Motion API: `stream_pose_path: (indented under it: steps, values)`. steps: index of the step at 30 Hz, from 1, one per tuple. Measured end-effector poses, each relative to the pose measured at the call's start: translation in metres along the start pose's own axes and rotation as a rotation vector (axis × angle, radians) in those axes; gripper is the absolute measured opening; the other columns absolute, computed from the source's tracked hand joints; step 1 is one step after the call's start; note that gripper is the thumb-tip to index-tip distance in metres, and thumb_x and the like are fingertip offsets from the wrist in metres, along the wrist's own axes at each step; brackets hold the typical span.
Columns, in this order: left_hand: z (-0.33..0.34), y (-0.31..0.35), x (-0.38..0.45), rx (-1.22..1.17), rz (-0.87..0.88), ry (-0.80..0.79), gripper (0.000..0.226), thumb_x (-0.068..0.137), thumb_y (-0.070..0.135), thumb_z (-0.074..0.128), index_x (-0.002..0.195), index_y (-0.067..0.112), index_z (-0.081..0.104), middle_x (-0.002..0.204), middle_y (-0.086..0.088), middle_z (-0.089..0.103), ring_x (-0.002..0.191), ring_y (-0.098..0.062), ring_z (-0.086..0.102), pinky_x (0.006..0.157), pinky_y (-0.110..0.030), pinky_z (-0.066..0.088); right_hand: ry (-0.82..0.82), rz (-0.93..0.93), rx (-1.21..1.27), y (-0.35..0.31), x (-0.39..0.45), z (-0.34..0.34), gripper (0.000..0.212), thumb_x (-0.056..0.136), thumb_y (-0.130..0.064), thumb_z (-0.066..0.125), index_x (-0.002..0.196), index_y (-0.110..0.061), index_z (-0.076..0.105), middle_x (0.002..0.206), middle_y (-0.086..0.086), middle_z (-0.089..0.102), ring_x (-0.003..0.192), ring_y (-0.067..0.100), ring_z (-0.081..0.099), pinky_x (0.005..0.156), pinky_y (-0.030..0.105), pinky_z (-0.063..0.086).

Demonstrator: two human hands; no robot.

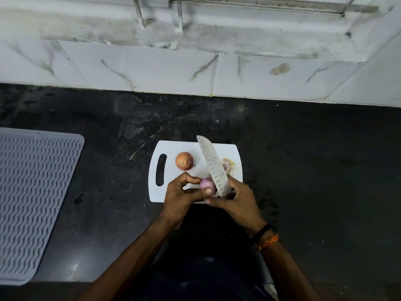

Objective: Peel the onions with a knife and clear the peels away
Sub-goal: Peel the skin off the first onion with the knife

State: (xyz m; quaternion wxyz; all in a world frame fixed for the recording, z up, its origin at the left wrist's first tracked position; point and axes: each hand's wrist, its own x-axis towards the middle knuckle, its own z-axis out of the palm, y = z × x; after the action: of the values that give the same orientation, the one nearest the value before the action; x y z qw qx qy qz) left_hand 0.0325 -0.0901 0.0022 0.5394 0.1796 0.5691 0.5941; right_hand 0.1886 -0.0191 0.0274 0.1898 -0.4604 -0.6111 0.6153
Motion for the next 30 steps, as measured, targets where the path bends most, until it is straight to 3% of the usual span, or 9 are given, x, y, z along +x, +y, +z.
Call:
stream_pose_path:
  steps: [2, 5, 8, 12, 19, 22, 26, 30]
  values:
    - [0.0, 0.002, 0.0, 0.005, 0.012, 0.011, 0.034, 0.06, 0.015, 0.091, 0.086, 0.007, 0.071, 0.099, -0.022, 0.075, 0.092, -0.042, 0.073, 0.083, -0.05, 0.059, 0.001, -0.01, 0.013, -0.001, 0.003, 0.003, 0.047, 0.068, -0.018, 0.092, 0.111, -0.024, 0.073, 0.102, -0.01, 0.076, 0.097, 0.006, 0.071, 0.082, 0.022, 0.055]
    - [-0.001, 0.004, 0.001, -0.017, 0.017, 0.037, 0.027, 0.066, 0.013, 0.086, 0.089, 0.006, 0.074, 0.099, -0.019, 0.075, 0.093, -0.037, 0.073, 0.087, -0.05, 0.058, -0.004, -0.023, 0.052, 0.0, 0.008, 0.004, 0.048, 0.069, -0.02, 0.092, 0.113, -0.02, 0.072, 0.107, -0.005, 0.076, 0.103, 0.012, 0.071, 0.089, 0.03, 0.057]
    - [-0.001, 0.006, 0.002, -0.121, -0.022, 0.052, 0.013, 0.074, 0.01, 0.077, 0.087, 0.01, 0.078, 0.101, -0.016, 0.076, 0.091, -0.03, 0.073, 0.085, -0.047, 0.058, 0.02, -0.03, 0.138, 0.0, 0.011, 0.005, 0.049, 0.068, -0.01, 0.09, 0.114, -0.013, 0.071, 0.108, 0.001, 0.076, 0.105, 0.017, 0.071, 0.09, 0.031, 0.057]
    - [-0.004, 0.006, 0.004, -0.192, -0.055, 0.075, 0.01, 0.08, 0.005, 0.071, 0.089, 0.002, 0.074, 0.1, -0.018, 0.075, 0.09, -0.029, 0.073, 0.077, -0.036, 0.059, 0.02, -0.03, 0.228, 0.0, 0.013, 0.006, 0.047, 0.069, 0.001, 0.086, 0.113, -0.009, 0.07, 0.108, 0.004, 0.076, 0.105, 0.02, 0.071, 0.089, 0.029, 0.057]
    - [-0.013, -0.006, 0.016, 0.173, 0.02, 0.219, 0.011, 0.093, -0.001, 0.065, 0.088, 0.007, 0.07, 0.078, -0.01, 0.073, 0.072, -0.023, 0.068, 0.065, -0.032, 0.055, 0.034, -0.074, 0.186, 0.001, 0.017, 0.005, 0.043, 0.072, 0.003, 0.084, 0.11, -0.014, 0.071, 0.107, 0.001, 0.076, 0.105, 0.019, 0.071, 0.091, 0.031, 0.056]
    - [-0.014, -0.007, 0.017, 0.288, 0.07, 0.207, 0.007, 0.093, 0.003, 0.067, 0.096, 0.009, 0.069, 0.081, -0.009, 0.074, 0.075, -0.023, 0.071, 0.067, -0.038, 0.06, 0.051, -0.089, 0.144, 0.001, 0.02, 0.003, 0.046, 0.069, -0.001, 0.088, 0.109, -0.016, 0.072, 0.107, 0.0, 0.076, 0.104, 0.017, 0.07, 0.092, 0.031, 0.057]
    - [-0.014, -0.005, 0.018, 0.565, 0.154, 0.19, 0.02, 0.085, 0.0, 0.075, 0.096, 0.016, 0.073, 0.094, 0.005, 0.075, 0.084, -0.013, 0.072, 0.069, -0.026, 0.061, 0.077, -0.081, 0.075, 0.008, 0.024, 0.002, 0.052, 0.066, -0.01, 0.092, 0.112, -0.019, 0.071, 0.108, -0.003, 0.074, 0.105, 0.016, 0.069, 0.093, 0.032, 0.057]
    - [-0.011, -0.003, 0.015, 0.404, 0.201, 0.136, 0.003, 0.092, 0.017, 0.073, 0.092, 0.015, 0.075, 0.081, 0.001, 0.075, 0.073, -0.019, 0.072, 0.068, -0.041, 0.062, 0.083, -0.057, 0.019, 0.014, 0.027, 0.0, 0.064, 0.064, -0.019, 0.094, 0.122, -0.021, 0.067, 0.114, -0.005, 0.072, 0.109, 0.014, 0.068, 0.093, 0.032, 0.057]
